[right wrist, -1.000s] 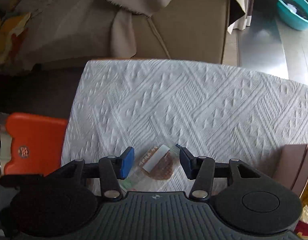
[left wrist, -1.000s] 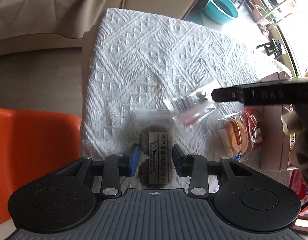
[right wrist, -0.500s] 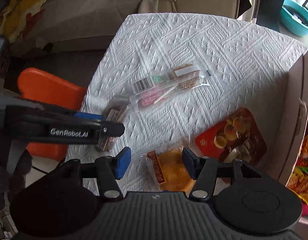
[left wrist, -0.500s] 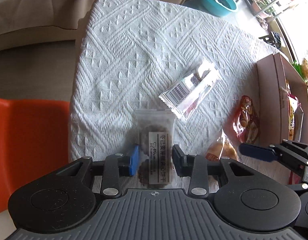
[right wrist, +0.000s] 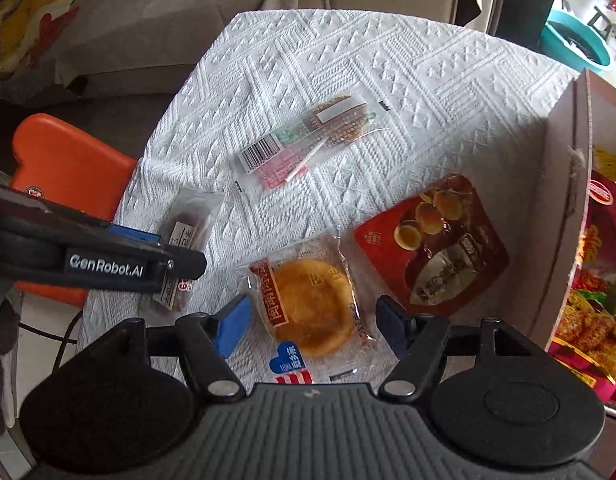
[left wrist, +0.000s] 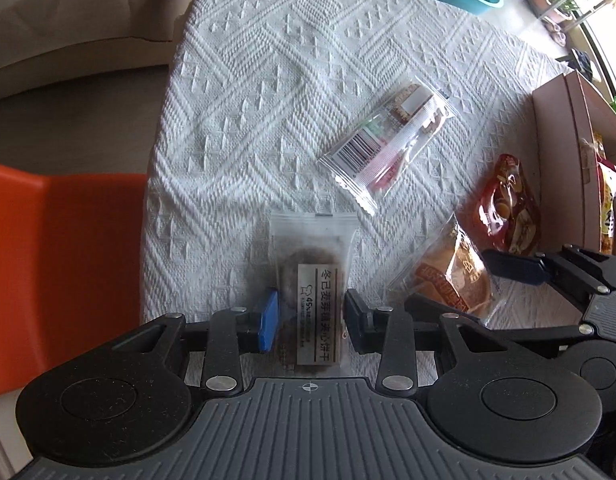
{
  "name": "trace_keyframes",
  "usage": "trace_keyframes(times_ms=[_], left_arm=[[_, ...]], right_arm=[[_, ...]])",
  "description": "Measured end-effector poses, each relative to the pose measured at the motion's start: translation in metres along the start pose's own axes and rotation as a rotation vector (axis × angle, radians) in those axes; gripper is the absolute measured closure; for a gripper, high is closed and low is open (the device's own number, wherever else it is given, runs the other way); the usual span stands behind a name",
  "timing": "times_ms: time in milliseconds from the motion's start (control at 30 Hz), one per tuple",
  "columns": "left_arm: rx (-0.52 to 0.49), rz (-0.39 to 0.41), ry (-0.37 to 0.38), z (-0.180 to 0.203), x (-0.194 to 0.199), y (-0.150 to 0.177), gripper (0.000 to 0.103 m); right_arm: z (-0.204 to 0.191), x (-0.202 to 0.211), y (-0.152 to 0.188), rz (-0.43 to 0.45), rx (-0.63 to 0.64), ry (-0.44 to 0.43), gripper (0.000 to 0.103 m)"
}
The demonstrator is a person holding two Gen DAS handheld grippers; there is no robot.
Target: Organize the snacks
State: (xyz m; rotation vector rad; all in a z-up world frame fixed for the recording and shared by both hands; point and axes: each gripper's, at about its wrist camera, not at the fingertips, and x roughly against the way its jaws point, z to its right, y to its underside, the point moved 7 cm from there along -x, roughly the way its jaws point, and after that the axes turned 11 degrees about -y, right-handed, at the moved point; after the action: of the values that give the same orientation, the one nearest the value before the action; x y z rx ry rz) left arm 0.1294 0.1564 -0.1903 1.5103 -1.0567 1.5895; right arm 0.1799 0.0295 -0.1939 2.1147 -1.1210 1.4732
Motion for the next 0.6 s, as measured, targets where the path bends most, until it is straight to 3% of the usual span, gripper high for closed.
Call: trace_keyframes(times_ms=[67, 167, 200, 333, 467, 600], left_arm=[[0.002, -0.002, -0.002, 0.001, -0.001, 0.001, 0.063], [-0.003, -0.003, 0.018, 0.009, -0.001, 0.005, 0.063], [-0.008, -0.005, 0.028, 0.013, -0.001, 0.007, 0.063], [-0.030, -0.019, 0.048, 0.029, 0.000, 0.020, 0.063], [-0.041, -0.014, 0.030, 0.036, -0.001, 0.027, 0.063], [-0.016, -0.010, 0.029, 0.033, -0.002, 0.024, 0.062]], right_arm=[[-0.004, -0.001, -0.004, 0.009, 0.035, 0.004, 0.030], [-0.009, 0.001, 0.003, -0.024, 0.078, 0.022, 0.046], [-0.010, 0.003, 0.008, -0.038, 0.088, 0.026, 0.048], [-0.005, 0.014, 0.044, -0.088, 0.082, 0.037, 0.048], [0.014, 0.033, 0.082, -0.123, -0.015, 0.009, 0.047], [0.025, 0.074, 0.080, -0.003, -0.047, 0.021, 0.047]])
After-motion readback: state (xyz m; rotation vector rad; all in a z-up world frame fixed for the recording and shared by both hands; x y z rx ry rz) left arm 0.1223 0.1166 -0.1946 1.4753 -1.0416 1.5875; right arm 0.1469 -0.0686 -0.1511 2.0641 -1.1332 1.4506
